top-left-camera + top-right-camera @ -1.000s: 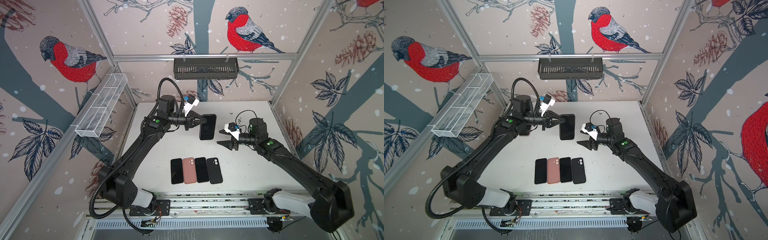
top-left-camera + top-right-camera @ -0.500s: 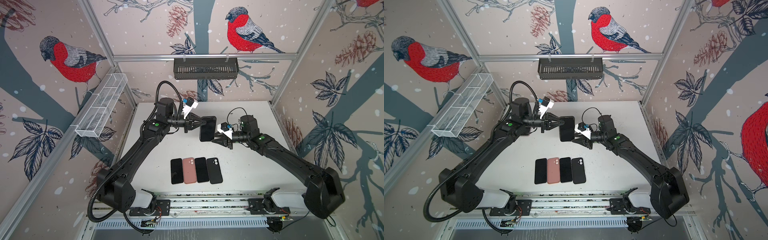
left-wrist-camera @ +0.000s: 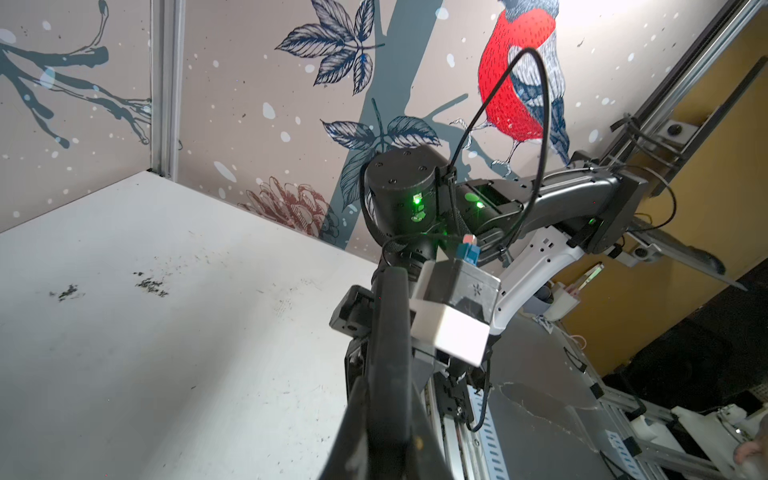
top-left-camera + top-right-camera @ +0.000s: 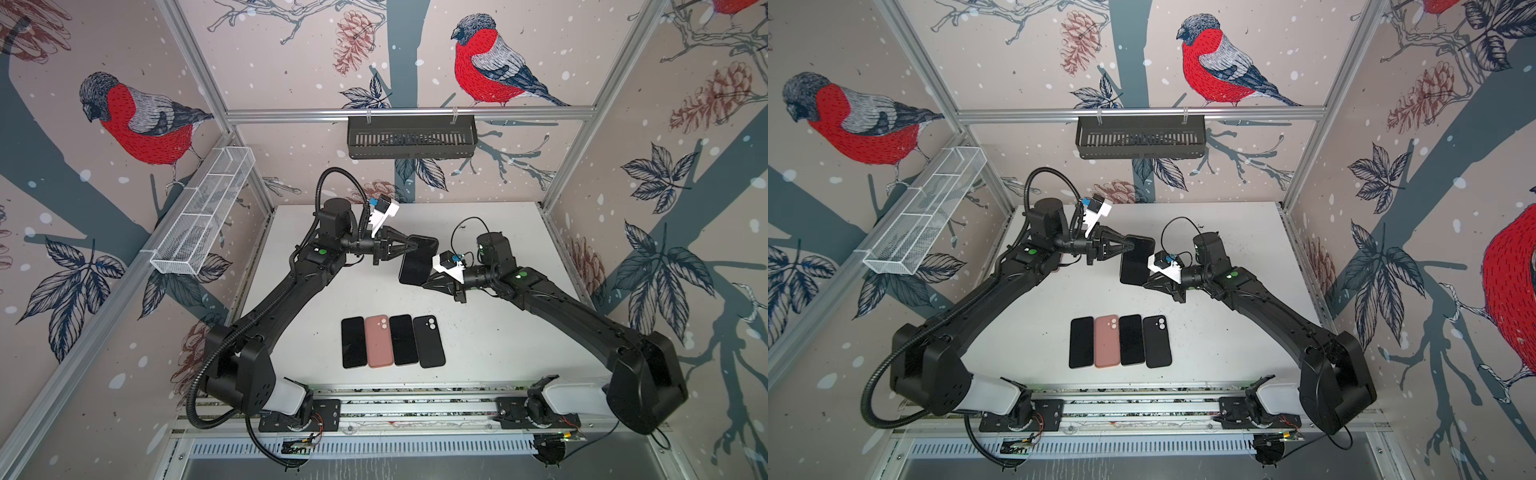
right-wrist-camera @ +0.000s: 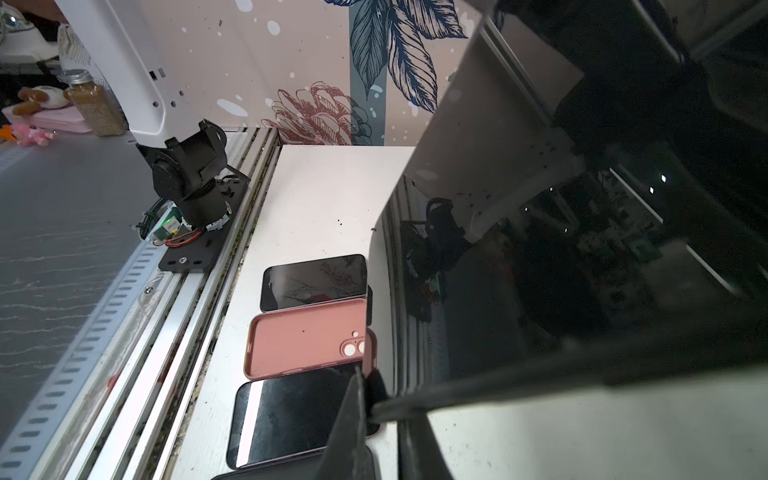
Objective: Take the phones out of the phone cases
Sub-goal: 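Grasp the black case edge with the right gripper beside the left gripper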
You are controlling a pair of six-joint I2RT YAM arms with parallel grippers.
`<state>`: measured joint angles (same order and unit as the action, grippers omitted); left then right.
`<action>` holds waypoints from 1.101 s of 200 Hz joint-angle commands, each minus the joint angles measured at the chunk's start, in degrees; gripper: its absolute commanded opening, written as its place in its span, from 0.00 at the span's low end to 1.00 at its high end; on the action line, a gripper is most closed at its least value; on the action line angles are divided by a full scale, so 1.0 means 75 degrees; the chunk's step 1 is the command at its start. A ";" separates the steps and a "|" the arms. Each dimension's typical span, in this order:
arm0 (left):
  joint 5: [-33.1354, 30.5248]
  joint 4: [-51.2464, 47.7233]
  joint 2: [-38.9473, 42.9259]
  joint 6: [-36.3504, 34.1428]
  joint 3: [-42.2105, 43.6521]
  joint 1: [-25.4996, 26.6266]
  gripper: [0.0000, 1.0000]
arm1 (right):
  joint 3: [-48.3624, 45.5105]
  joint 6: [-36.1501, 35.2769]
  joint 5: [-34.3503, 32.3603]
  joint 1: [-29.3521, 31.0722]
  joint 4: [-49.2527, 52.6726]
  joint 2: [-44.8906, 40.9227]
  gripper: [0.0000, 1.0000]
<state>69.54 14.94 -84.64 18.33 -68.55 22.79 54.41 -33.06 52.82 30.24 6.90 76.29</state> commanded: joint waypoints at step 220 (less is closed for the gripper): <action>-0.3534 0.8771 -0.1160 0.9731 0.1453 0.0460 0.00 | -0.3480 0.9458 -0.3220 0.0280 -0.6727 -0.2790 0.52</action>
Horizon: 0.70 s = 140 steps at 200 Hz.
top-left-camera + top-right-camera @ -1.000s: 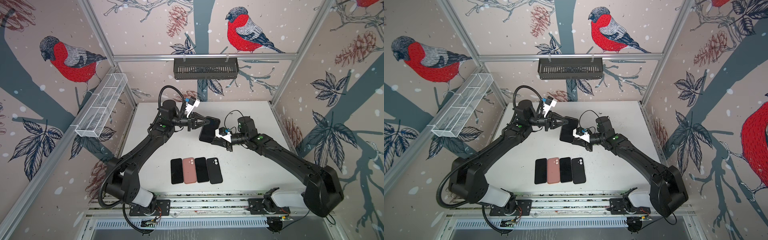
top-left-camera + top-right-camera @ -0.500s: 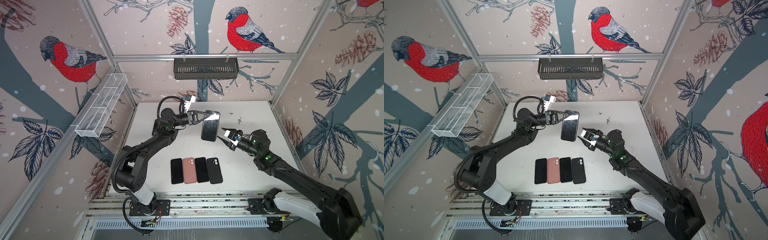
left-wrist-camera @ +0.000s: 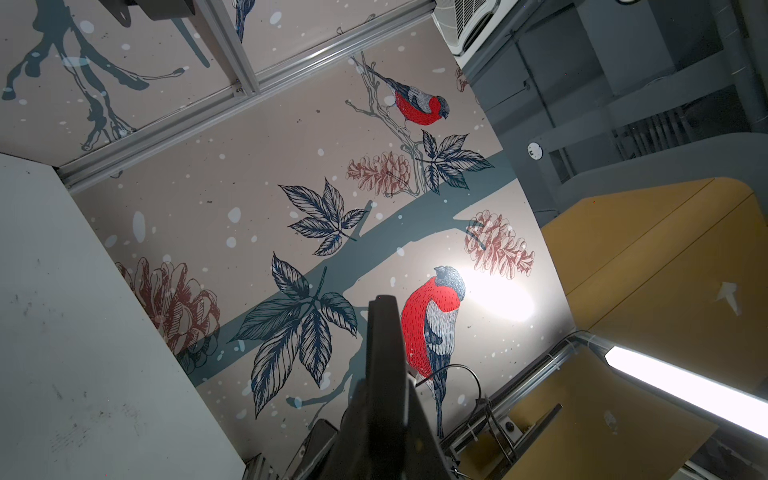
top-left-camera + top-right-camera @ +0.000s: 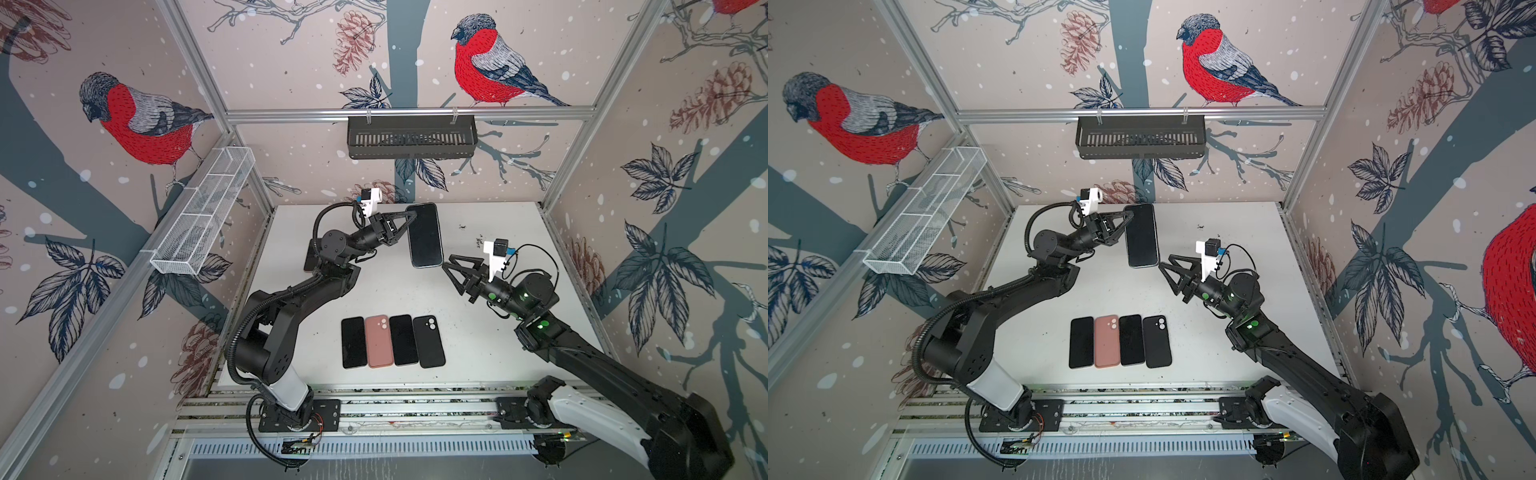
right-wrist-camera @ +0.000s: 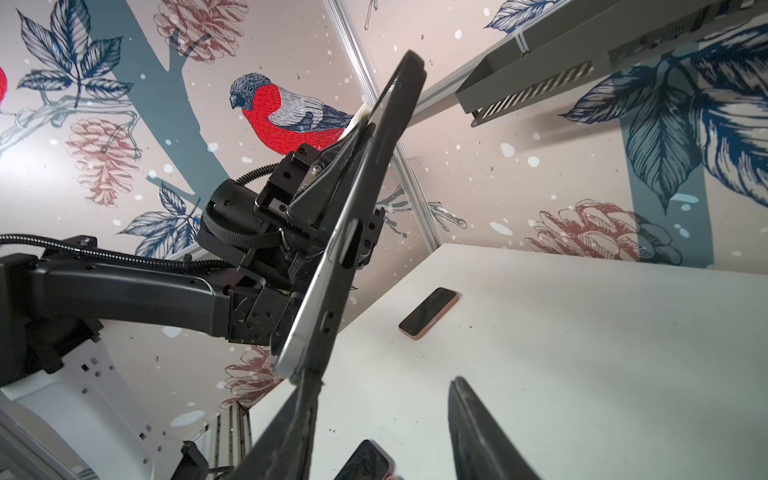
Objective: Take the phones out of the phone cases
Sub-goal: 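Grasp the black case edge with the right gripper beside the left gripper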
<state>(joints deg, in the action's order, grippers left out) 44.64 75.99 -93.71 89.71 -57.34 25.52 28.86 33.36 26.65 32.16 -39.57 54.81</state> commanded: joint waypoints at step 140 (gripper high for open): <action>-0.0128 -0.1804 0.0517 -0.1918 -0.0298 0.0267 0.00 | 0.0042 0.0866 0.0846 0.0055 -0.1098 0.0668 0.53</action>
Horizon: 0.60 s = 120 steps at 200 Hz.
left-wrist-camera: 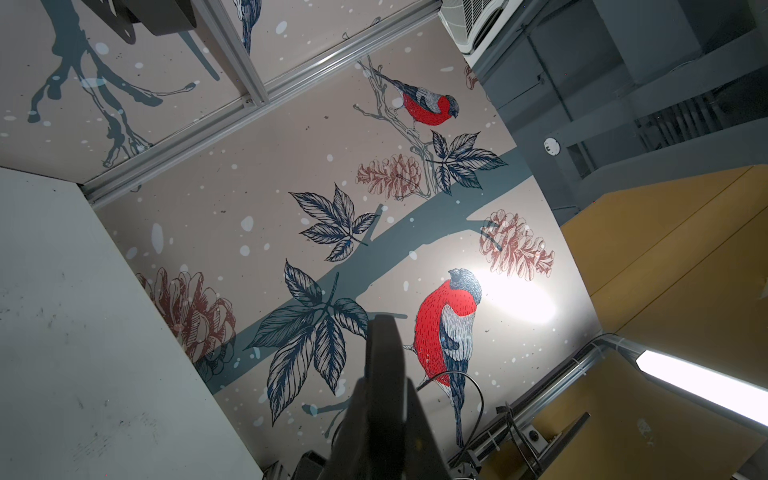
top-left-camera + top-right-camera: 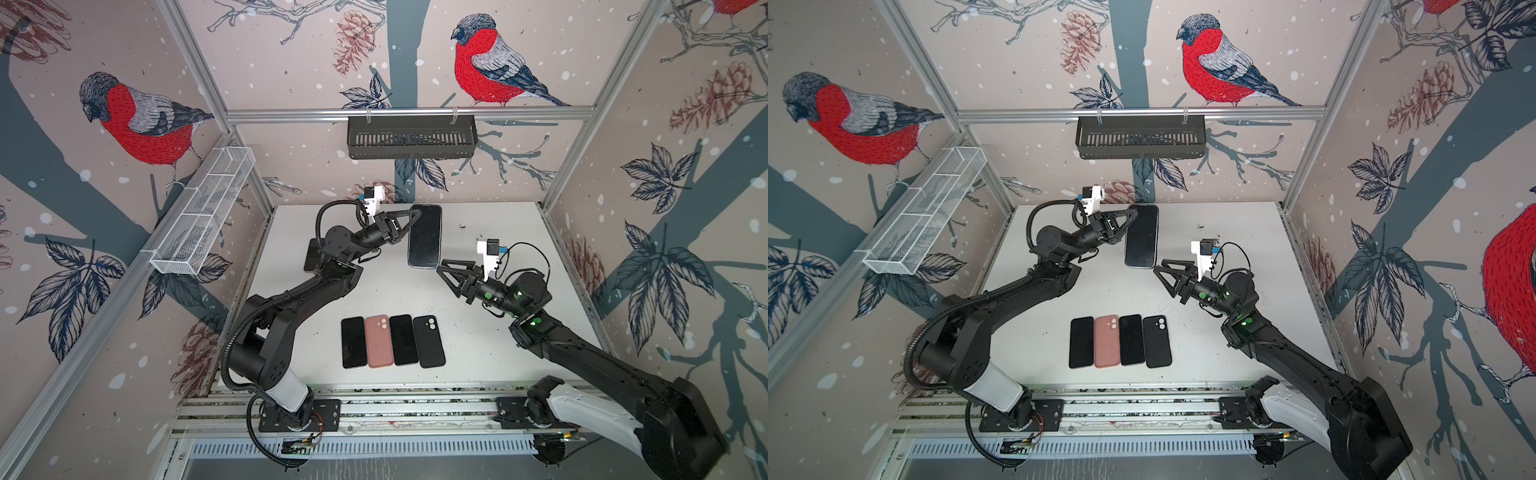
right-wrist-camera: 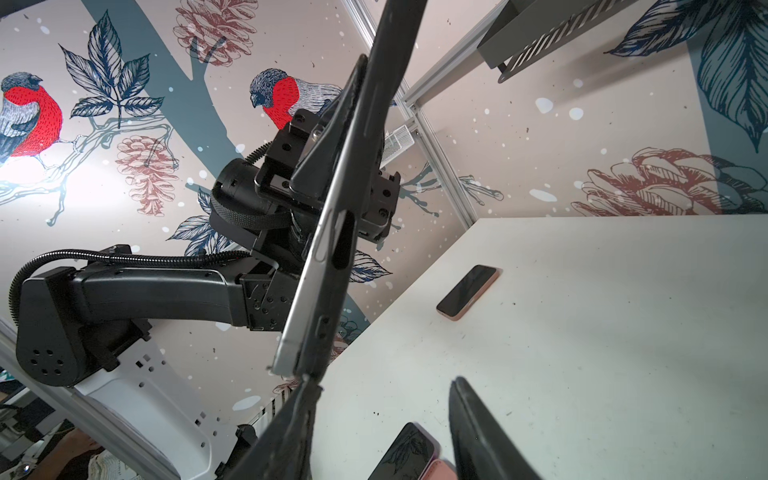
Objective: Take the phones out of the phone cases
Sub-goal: 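Grasp the black case edge with the right gripper beside the left gripper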
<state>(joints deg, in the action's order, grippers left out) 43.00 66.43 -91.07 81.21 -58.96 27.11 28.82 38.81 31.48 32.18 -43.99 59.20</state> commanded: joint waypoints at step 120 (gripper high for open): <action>0.0026 -0.0935 0.0665 -0.1444 0.0102 0.0168 0.00 | 0.0241 0.0402 0.0390 0.0092 -0.0727 0.1028 0.50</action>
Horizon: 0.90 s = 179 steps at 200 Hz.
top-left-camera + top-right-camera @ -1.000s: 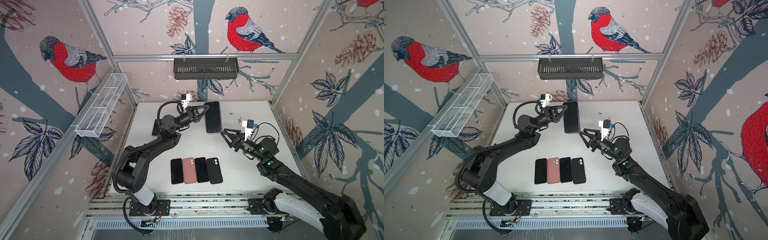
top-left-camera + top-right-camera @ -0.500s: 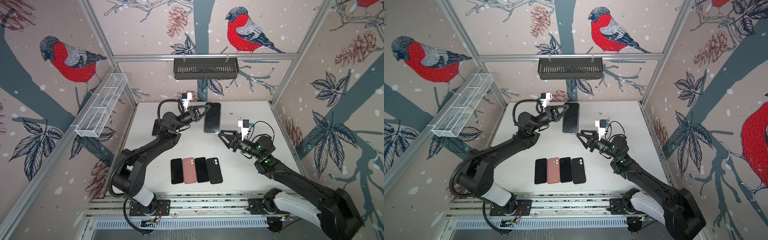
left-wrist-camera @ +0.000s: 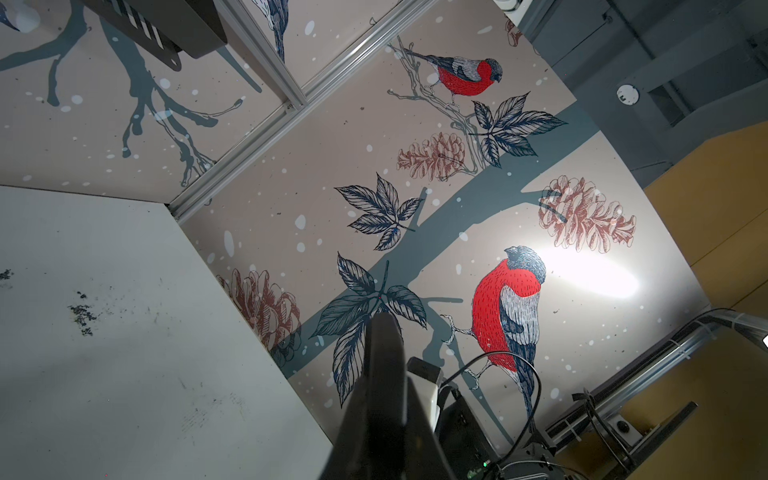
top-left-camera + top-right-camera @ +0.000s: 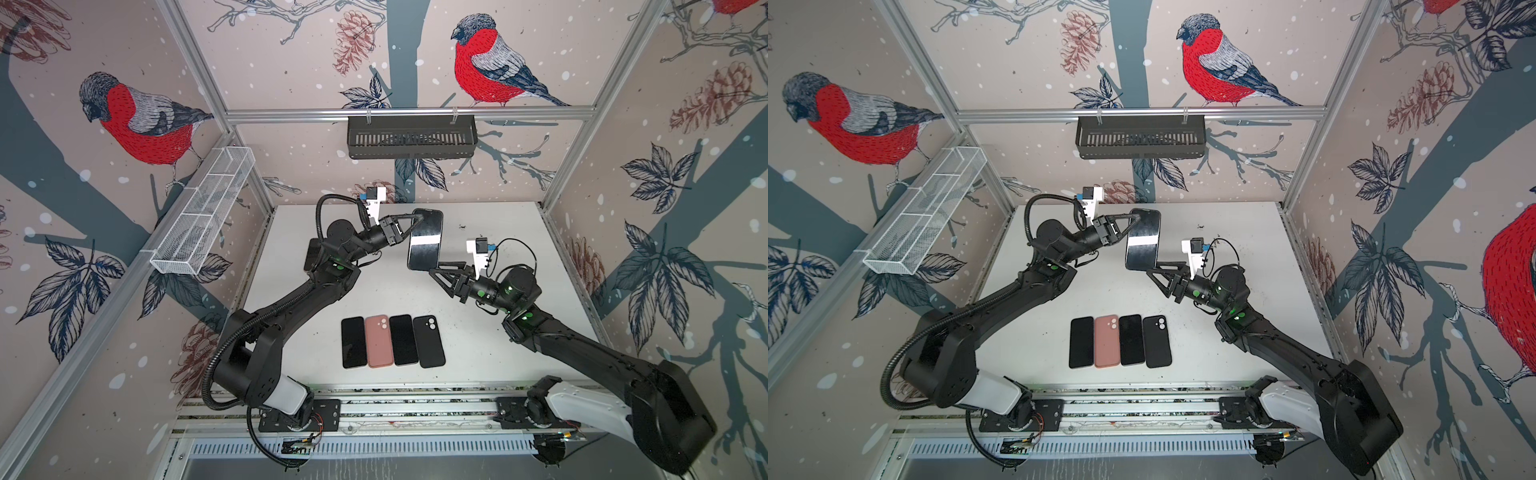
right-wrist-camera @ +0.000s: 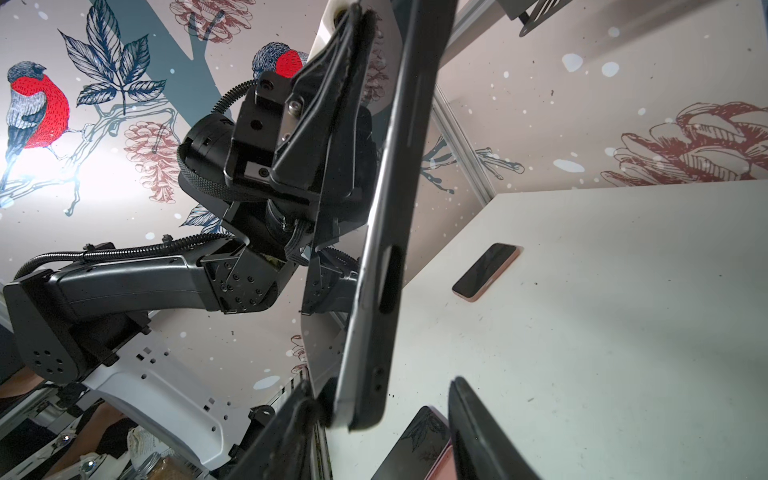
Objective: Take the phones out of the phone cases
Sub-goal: 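Grasp the black case edge with the right gripper beside the left gripper, then open the left gripper and draw it back while the right gripper holds the phone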
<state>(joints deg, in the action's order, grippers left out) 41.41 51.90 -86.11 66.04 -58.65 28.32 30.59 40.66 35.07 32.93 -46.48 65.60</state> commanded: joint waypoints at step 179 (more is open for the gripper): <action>-0.0133 0.2984 -0.0730 0.2796 0.0537 -0.0025 0.00 | -0.0681 -0.0809 -0.0879 0.0277 -0.0228 -0.0017 0.53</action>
<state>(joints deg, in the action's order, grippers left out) 40.03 68.03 -92.05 84.90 -54.04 27.77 25.36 35.68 30.11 35.18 -48.66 65.45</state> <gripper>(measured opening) 0.123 0.527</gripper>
